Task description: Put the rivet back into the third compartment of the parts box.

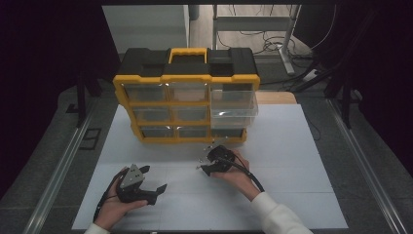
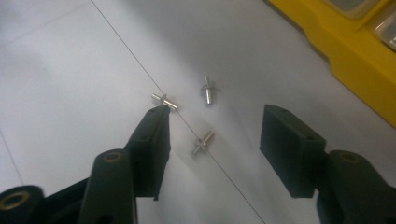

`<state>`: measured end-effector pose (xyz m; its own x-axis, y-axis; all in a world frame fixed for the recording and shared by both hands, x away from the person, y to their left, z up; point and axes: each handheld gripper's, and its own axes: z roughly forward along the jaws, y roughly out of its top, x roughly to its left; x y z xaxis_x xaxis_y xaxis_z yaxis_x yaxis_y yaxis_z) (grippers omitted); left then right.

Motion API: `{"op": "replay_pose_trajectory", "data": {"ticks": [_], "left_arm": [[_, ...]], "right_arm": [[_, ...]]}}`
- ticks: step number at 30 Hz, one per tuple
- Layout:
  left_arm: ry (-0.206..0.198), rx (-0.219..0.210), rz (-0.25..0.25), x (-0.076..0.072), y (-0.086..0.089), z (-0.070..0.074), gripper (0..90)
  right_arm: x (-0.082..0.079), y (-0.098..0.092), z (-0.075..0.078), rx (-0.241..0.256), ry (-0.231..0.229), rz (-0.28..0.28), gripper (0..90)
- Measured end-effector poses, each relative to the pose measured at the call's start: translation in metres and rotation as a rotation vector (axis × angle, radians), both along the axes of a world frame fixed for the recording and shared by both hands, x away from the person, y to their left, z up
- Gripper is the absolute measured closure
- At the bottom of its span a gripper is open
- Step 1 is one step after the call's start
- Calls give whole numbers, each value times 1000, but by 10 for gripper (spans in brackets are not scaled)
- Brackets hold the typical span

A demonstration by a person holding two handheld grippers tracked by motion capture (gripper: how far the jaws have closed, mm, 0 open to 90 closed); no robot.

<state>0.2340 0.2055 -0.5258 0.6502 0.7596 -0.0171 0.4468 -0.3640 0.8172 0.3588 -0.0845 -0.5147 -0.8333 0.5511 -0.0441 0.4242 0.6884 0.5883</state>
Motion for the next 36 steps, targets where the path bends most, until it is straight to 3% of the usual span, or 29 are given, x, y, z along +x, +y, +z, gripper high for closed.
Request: {"op": "replay_pose_trajectory", "data": {"ticks": [6, 10, 13, 19, 23, 26, 30, 33, 36], "left_arm": [[0, 3, -1, -1, 0, 0, 95], [0, -2, 3, -2, 1, 0, 95], [-2, -1, 4, -2, 1, 0, 95], [-3, 2, 0, -1, 0, 0, 95], [-4, 4, -3, -1, -1, 0, 95], [-5, -2, -2, 0, -1, 1, 95], [-6, -3, -4, 2, -1, 0, 96], [-7, -3, -7, 2, -2, 1, 96], [-7, -3, -9, 2, -2, 1, 95]], "right_arm": [[2, -1, -3, -7, 35, -10, 546], [2, 1, -4, -10, 26, -11, 575], [2, 1, -5, -7, 10, 4, 654], [0, 1, -3, -19, 39, 16, 822], [0, -2, -1, -26, 46, 4, 831], [0, -4, 3, 7, 51, -3, 834], [-3, -8, 14, 58, 34, 30, 834], [-9, -11, 25, 99, 43, 42, 835], [-16, -14, 36, 122, 25, 62, 835]]}}
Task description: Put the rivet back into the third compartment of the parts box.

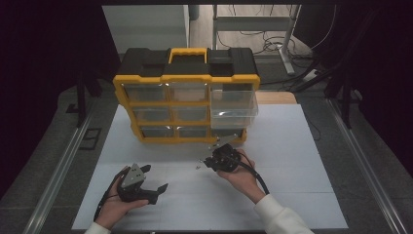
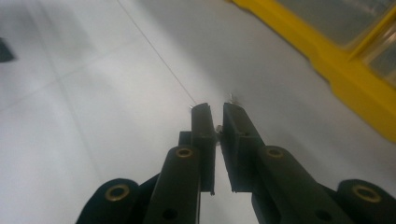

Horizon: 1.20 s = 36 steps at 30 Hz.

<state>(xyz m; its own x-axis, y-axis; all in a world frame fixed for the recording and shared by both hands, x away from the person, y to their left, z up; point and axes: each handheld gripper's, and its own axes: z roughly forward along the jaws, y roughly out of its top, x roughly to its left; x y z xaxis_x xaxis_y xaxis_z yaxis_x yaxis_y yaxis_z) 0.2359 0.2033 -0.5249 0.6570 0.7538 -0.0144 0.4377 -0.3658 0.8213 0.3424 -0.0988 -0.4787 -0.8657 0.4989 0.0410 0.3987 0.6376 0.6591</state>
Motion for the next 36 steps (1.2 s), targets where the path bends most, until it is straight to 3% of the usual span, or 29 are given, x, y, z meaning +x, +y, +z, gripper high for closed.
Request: {"op": "replay_pose_trajectory", "data": {"ticks": [10, 20, 28, 36], "left_arm": [[-6, -5, 7, -2, 1, 1, 94], [-5, -10, 10, -2, 1, 0, 95], [-2, -10, 11, -2, 1, 0, 95], [-2, -7, 10, -2, 1, 0, 95]], "right_arm": [[-19, -9, 32, 114, -12, 45, 834], [-34, -12, 64, 205, -77, 97, 833], [-44, -16, 86, 266, -111, 105, 833], [-46, -21, 98, 307, -127, 98, 832]]}}
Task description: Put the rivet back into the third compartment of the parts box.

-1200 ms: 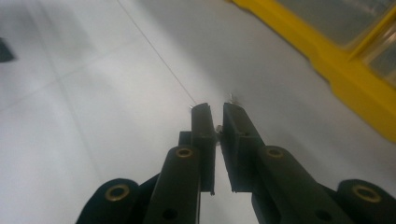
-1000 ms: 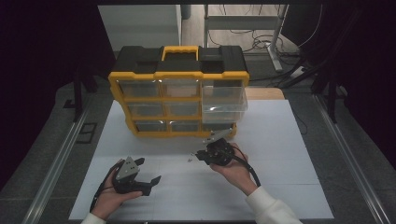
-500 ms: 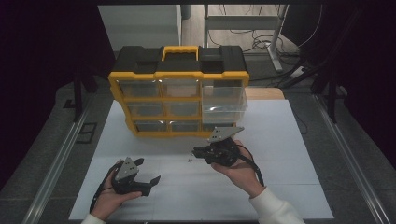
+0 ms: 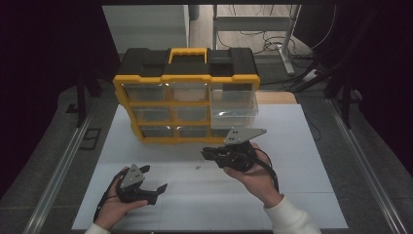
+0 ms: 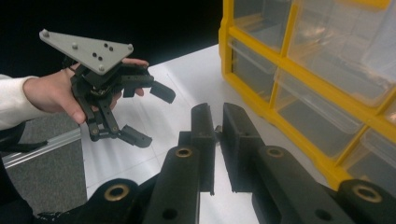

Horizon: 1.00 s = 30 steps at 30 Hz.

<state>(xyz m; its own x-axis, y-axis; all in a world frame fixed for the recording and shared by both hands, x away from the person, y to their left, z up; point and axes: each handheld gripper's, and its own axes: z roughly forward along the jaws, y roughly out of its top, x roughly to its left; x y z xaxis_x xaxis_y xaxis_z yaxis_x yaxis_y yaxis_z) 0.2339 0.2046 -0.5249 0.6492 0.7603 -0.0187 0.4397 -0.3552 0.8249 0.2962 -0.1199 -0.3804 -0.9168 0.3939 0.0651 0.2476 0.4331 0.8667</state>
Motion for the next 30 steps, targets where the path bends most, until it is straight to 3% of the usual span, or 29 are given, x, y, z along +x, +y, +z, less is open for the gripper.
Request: {"op": "replay_pose_trajectory", "data": {"ticks": [30], "left_arm": [[6, 6, -5, 0, -1, -1, 95]], "right_arm": [[-17, -1, 32, 70, -72, 14, 832]]}}
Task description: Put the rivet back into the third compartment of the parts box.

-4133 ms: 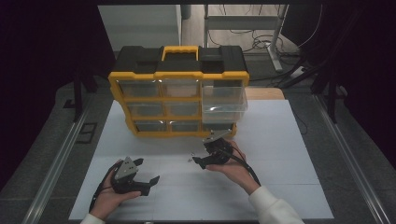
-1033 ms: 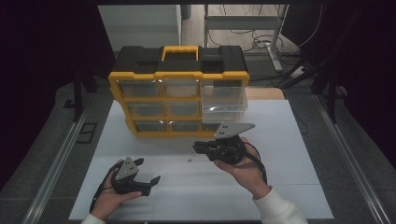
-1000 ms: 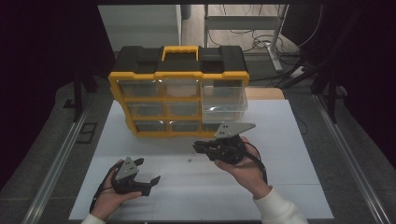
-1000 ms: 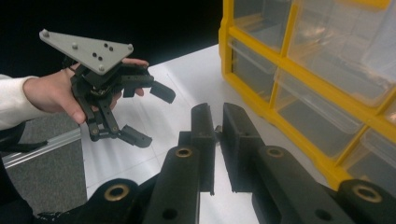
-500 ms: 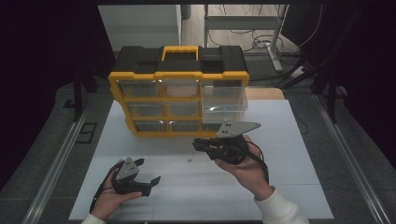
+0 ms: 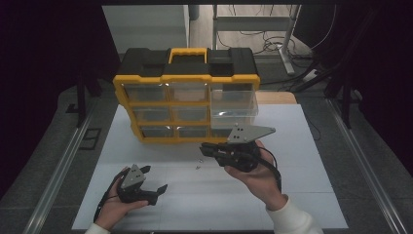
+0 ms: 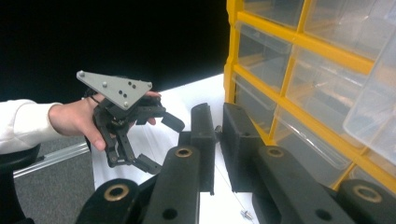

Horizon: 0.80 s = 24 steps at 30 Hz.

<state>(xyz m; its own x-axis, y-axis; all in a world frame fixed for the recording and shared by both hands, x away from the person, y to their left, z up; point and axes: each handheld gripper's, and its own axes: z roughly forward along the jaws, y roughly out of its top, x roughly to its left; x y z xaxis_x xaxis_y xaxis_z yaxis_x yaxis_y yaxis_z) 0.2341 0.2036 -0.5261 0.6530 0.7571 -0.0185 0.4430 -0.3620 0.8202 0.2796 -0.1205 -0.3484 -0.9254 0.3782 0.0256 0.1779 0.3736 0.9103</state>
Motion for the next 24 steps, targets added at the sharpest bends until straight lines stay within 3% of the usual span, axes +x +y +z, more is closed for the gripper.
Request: {"op": "replay_pose_trajectory", "data": {"ticks": [24], "left_arm": [[2, 8, -4, 0, 0, -1, 94]], "right_arm": [[-4, -2, 23, 65, -53, 6, 832]]}}
